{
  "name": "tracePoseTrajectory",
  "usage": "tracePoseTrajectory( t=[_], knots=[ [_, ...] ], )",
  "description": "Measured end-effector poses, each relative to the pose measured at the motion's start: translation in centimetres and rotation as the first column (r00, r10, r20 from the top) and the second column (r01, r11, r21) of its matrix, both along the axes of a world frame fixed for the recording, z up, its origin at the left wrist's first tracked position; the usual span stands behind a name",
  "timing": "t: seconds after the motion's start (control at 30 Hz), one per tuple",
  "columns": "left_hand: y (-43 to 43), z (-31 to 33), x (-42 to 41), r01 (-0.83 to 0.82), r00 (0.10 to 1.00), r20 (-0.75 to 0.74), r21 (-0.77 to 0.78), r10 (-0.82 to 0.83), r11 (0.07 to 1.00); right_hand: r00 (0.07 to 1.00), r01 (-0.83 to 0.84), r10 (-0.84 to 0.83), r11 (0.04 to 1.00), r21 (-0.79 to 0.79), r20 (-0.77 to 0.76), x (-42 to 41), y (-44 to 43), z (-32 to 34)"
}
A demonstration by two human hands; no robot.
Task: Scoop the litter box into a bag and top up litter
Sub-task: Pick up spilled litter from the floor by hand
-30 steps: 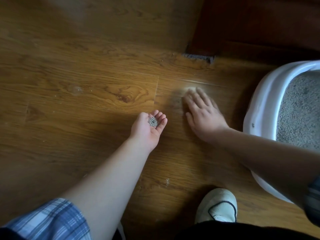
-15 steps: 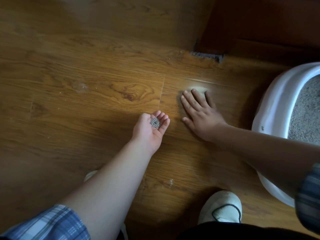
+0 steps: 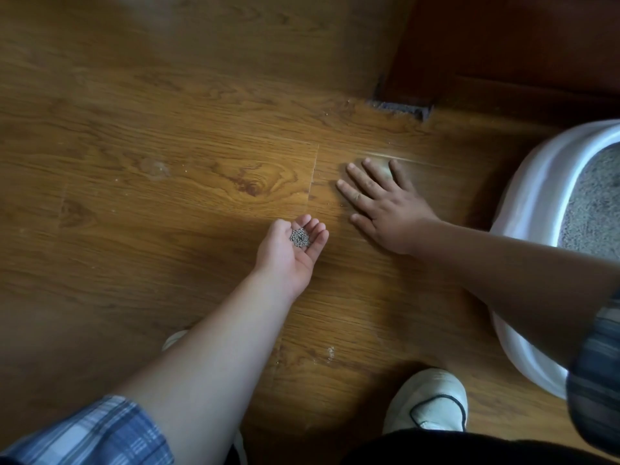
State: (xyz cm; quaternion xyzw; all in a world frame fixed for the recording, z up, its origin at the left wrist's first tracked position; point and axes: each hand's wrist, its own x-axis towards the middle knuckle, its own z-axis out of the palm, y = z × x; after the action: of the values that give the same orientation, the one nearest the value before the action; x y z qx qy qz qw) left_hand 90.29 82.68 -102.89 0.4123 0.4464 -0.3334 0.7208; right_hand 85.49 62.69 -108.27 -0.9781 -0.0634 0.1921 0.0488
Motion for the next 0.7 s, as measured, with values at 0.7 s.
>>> tracePoseTrajectory(
  t=[0.7],
  knots=[
    [-0.1, 0.1, -0.6, 0.019, 0.999, -0.028, 0.013, -0.019, 1.0, 0.943, 0.235, -0.309, 0.884, 0.404, 0.126, 1.6, 0.1, 0.1]
  ],
)
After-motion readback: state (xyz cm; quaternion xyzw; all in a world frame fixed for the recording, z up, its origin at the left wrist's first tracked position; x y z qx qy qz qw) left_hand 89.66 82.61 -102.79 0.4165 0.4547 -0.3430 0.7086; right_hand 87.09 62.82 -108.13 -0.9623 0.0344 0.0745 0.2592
